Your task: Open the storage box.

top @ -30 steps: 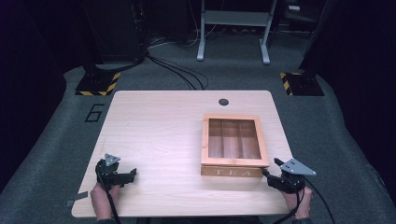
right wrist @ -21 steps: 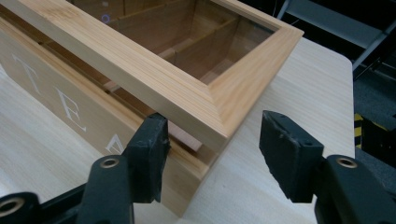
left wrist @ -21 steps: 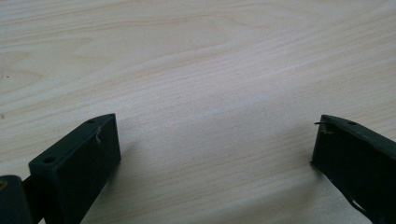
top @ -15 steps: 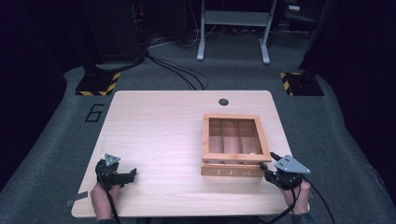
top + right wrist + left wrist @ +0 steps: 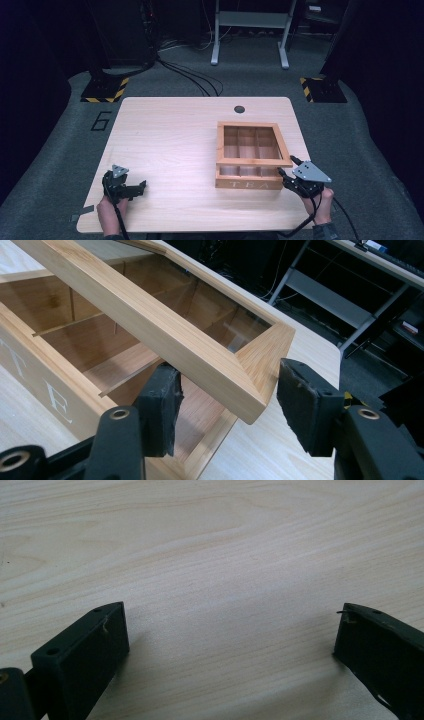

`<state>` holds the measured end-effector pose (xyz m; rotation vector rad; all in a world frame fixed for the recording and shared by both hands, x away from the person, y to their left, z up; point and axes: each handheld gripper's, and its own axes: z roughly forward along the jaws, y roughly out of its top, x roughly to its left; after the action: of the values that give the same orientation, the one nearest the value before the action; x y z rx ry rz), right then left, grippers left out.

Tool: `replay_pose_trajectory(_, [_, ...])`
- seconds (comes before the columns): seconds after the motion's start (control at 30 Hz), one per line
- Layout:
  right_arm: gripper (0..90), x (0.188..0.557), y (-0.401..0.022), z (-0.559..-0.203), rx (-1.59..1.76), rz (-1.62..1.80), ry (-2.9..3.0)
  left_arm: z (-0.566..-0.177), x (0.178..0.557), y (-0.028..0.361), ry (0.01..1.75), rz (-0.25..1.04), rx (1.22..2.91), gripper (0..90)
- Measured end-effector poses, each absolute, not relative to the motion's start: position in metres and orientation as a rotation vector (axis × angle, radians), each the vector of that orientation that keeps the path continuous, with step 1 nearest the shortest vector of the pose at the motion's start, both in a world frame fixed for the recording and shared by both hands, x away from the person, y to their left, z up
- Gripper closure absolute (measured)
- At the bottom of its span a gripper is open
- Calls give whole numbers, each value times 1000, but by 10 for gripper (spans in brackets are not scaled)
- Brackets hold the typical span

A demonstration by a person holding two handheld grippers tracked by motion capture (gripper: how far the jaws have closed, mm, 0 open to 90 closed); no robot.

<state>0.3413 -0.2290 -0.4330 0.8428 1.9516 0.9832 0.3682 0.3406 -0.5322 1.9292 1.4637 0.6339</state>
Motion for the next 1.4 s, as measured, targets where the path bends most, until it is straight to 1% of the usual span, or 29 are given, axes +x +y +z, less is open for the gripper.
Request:
replay_pose_trajectory(0.2, [443, 344, -230, -426, 847, 996, 1947, -532, 368, 341, 1464, 633, 1929, 8])
replay_pose_trajectory(0.3, [469, 346, -231, -421, 834, 989, 1946, -532, 368, 341, 1464, 634, 1928, 9])
replay_pose_trajectory(1.4, [500, 368, -236, -384, 874, 1011, 2001, -532, 368, 341, 1464, 632, 1930, 9])
